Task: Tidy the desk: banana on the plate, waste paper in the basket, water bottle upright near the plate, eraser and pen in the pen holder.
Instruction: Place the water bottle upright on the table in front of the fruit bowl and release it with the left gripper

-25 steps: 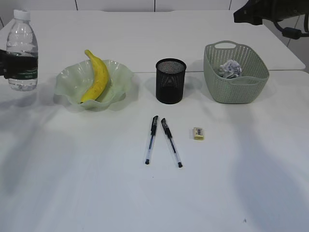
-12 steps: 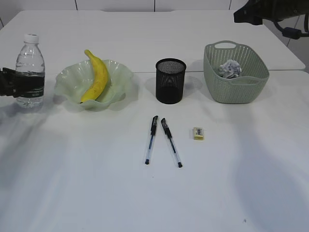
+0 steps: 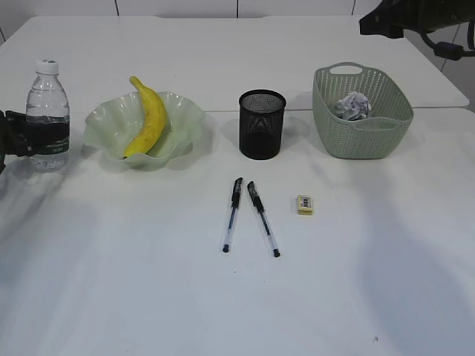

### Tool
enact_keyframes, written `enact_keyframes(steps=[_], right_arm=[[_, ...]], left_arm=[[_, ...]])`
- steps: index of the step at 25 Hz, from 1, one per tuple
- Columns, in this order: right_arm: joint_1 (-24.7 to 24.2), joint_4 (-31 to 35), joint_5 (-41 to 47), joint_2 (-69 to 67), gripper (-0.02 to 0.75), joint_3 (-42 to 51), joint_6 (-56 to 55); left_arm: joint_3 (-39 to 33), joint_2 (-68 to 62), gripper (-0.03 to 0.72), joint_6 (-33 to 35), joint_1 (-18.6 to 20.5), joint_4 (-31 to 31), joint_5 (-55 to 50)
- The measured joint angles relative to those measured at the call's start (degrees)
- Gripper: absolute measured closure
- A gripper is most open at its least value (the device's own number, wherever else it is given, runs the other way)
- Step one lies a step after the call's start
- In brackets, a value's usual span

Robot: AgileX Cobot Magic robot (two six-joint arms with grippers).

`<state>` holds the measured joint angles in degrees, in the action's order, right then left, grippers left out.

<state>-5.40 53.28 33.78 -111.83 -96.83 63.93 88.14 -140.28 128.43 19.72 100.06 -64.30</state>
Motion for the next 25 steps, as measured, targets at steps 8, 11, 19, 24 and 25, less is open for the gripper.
enact_keyframes(steps=[8,11,19,24,25], right_arm=[[0.0,0.0,0.0,0.0,0.353,0.0,0.0],[0.0,0.0,0.0,0.0,0.353,0.0,0.0],[0.0,0.0,0.0,0.0,0.353,0.0,0.0],[0.0,0.0,0.0,0.0,0.353,0.0,0.0],[0.0,0.0,0.0,0.0,0.353,0.0,0.0]], left_arm=[[0.0,-0.3,0.312,5.7,-1.4,0.7,-0.1],[0.1,-0.3,0.312,6.2,-1.9,0.7,0.5],[0.5,-0.3,0.312,6.3,-2.2,2.4,4.1],[0.8,-0.3,0.312,6.3,-2.2,3.1,5.1],[0.8,-0.3,0.312,6.3,-2.2,3.1,5.1]])
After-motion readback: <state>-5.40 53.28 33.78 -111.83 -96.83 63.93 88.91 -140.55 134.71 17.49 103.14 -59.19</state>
